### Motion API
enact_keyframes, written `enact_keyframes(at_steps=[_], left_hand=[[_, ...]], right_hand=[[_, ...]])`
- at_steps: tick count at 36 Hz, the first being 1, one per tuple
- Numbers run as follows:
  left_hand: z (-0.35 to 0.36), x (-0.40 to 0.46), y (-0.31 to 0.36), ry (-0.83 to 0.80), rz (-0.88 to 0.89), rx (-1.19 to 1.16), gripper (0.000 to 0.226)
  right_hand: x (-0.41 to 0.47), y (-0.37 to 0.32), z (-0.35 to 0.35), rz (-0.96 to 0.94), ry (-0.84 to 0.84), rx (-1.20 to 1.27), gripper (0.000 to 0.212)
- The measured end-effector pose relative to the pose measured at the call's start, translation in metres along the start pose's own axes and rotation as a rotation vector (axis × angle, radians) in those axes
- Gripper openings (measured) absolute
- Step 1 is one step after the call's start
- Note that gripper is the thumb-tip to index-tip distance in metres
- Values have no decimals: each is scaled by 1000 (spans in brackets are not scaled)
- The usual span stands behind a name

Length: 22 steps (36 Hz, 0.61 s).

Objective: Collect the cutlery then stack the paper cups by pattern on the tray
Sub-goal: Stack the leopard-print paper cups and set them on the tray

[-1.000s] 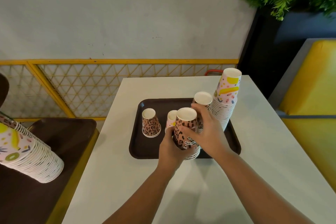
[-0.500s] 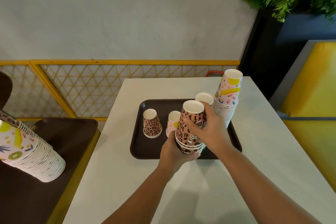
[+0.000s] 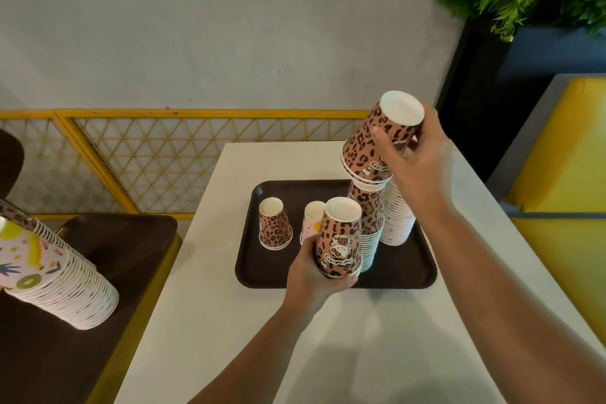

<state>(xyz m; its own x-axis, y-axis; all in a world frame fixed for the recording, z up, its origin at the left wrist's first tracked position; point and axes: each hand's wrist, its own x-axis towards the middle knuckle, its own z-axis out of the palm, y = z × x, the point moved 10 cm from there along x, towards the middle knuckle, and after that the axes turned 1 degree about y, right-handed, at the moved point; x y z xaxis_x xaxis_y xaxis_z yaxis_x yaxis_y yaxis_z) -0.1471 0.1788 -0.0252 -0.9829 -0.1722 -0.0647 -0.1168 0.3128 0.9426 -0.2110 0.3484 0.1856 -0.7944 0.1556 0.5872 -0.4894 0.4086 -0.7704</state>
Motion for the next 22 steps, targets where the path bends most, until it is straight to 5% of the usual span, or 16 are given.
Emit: enact_keyframes(at_steps=[8,14,18,22], left_hand=[[-2,0,0,21,6,10,82],[-6,-1,8,33,26,13,80],[-12,-1,17,67,62,35,82],[-19,-1,31,120,105,33,79]], right_hand=[[-17,40,28,69,-128,-93,57],[-36,55,41,170,-270,-92,80],[-46,38,28,83,-191,-77,74],[-66,24,35,25,-308,-32,72]])
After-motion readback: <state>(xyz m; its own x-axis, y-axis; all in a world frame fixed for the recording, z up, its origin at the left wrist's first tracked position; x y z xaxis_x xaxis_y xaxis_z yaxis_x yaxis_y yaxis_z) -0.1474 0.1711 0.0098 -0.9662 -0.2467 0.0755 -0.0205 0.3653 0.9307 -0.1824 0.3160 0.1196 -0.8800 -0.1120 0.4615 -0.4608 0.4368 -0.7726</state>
